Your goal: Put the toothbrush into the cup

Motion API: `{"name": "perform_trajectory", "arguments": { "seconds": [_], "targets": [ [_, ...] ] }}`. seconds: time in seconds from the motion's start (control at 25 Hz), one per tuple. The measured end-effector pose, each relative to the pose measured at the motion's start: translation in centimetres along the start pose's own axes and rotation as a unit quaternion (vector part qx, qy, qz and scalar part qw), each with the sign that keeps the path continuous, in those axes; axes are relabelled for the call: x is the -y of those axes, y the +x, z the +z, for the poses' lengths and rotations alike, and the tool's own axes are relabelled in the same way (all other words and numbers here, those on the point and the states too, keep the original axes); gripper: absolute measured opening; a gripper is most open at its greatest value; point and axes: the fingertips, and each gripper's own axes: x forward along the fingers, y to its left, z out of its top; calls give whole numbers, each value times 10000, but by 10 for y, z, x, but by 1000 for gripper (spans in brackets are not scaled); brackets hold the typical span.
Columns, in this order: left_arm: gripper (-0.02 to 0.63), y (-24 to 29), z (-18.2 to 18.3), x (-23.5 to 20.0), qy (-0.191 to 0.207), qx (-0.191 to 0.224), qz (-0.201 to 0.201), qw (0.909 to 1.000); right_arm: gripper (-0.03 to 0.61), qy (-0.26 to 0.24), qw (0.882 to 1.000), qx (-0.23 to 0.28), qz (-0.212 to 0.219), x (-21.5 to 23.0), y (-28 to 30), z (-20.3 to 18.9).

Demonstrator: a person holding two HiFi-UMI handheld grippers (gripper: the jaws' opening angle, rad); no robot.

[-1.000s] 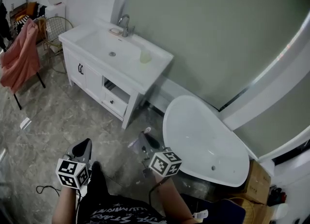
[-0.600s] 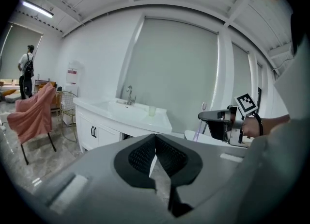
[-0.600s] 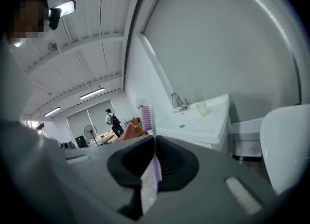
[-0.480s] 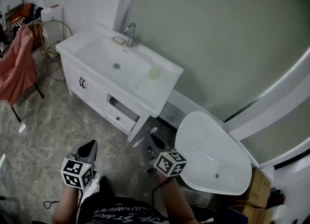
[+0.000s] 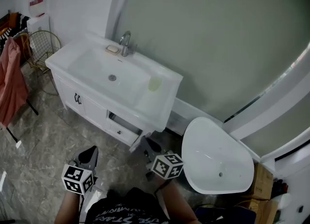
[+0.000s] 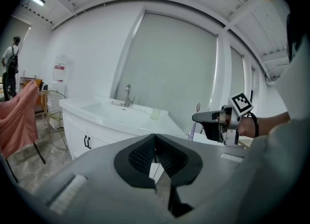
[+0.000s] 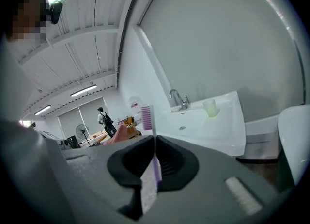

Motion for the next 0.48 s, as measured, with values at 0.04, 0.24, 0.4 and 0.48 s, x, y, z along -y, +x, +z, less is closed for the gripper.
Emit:
{"name": "perform_trajectory", "arguments": {
  "seconds": [0.04,0.24,0.4,0.48],
  "targets": [
    [11,4,2,0,6,6,-53,10000,18,25,10000,-9,-65,5,2,0],
    [9,29,14,-4,34,22,-226,9997,18,87,9997,31,-219,27,19,12],
    [9,53,30,-14,73,79,-141,9998,18,90,9997,68,-194,45,45,27],
    [9,67,35,-23,79,79,-40,9999,18,102,9998,95,-125,55,61,35]
  ]
}}
